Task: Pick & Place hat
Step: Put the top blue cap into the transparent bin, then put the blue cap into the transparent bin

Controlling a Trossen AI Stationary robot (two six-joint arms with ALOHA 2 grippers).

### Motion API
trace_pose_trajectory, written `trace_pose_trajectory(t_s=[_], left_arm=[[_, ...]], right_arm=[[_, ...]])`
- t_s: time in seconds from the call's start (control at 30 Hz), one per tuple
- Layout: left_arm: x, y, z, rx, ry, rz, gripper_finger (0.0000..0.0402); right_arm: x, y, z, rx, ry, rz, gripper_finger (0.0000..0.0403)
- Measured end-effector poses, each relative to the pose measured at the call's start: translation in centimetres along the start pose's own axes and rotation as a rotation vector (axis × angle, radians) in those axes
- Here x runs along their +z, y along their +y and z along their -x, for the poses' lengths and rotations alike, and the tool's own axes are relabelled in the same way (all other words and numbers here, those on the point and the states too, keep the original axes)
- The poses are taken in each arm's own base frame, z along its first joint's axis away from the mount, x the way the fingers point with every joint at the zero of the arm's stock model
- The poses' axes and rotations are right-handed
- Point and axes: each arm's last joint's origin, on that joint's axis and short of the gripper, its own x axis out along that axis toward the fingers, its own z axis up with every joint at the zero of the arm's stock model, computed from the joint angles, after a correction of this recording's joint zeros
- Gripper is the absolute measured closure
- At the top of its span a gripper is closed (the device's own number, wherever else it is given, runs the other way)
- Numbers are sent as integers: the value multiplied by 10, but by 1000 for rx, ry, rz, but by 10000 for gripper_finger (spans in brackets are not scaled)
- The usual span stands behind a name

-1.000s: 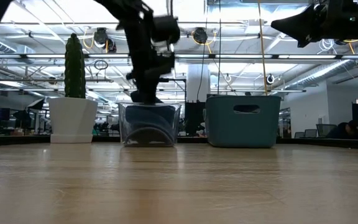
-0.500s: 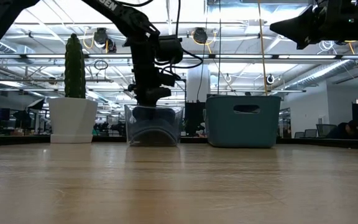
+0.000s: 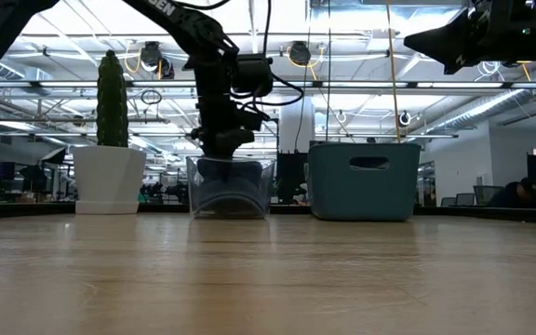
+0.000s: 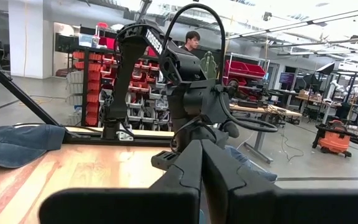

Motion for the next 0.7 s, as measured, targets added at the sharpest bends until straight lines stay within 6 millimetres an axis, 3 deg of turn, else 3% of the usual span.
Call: trace_pose_trajectory(t_s=[0.3,0.53,0.7], left_arm=[[-9,-1,29,-1,-47,-8,392],[-24,-10,83,15,-150,-80,392],[-54,-31,133,81,-240,-201,392]], right_arm=[[0,0,0,0,-1,0,403],[0,0,0,-2,0,0,403],[0,0,0,-2,1,0,403]])
